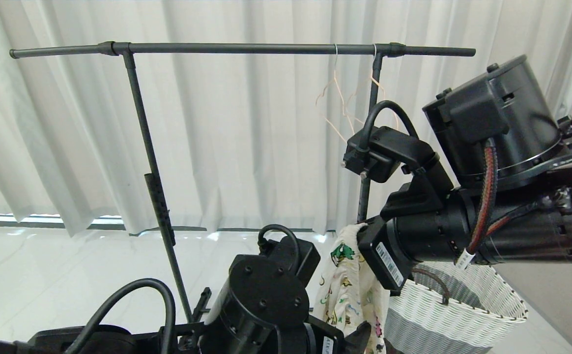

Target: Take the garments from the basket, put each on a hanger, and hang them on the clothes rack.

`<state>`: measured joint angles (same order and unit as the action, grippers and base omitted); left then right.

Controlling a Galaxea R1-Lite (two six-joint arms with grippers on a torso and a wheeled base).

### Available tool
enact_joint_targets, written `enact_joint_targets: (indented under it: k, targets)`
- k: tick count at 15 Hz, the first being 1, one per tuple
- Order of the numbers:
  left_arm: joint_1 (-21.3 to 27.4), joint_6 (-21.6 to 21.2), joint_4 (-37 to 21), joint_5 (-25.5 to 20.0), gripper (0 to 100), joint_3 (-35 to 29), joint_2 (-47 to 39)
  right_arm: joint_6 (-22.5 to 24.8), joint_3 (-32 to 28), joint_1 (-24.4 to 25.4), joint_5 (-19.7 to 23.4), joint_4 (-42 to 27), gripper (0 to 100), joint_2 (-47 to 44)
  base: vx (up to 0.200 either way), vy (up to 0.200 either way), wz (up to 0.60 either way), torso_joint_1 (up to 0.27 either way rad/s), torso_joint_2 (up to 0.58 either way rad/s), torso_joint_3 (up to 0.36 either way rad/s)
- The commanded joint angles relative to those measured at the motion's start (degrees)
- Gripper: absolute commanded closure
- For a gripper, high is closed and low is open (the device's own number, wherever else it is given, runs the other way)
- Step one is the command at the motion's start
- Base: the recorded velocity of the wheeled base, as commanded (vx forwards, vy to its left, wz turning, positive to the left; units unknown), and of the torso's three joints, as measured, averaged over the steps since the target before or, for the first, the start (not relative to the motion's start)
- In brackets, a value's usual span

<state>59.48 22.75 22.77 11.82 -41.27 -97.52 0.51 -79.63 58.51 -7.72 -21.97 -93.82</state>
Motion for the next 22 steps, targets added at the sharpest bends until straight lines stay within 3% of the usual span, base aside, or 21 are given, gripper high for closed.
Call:
enact_joint_targets:
  k: [1, 8, 15, 18, 22]
  targets:
    - [-0.1, 0.1, 0.3, 0.1, 0, -0.1, 0.0, 0.0, 0.2, 0.0, 0.0, 0.0, 100, 0.1, 0.000, 0.000, 0.00, 0.000, 0.00, 0.000]
    - [0.7, 3.2, 7.6, 0.5, 0, -0.1, 1.3, 0.0, 0.6, 0.0, 0.0, 0.0, 100, 0.0, 0.000, 0.000, 0.00, 0.000, 0.00, 0.000]
    - [0.2, 4.9, 7.9, 4.9, 0, 13.3, -4.6, 0.0, -0.7, 1.0, -0.1, -1.4, 100, 1.6, 0.000, 0.000, 0.00, 0.000, 0.00, 0.000]
    - [0.0, 8.1, 8.0, 5.7, 0, 14.4, -6.1, 0.0, -0.5, 1.3, -0.2, -1.5, 100, 2.3, 0.000, 0.000, 0.00, 0.000, 0.00, 0.000]
    - [0.1, 7.8, 8.0, 9.5, 0, 18.7, -4.5, -0.1, 0.4, -0.2, -0.2, -1.5, 100, 2.7, 0.000, 0.000, 0.00, 0.000, 0.00, 0.000]
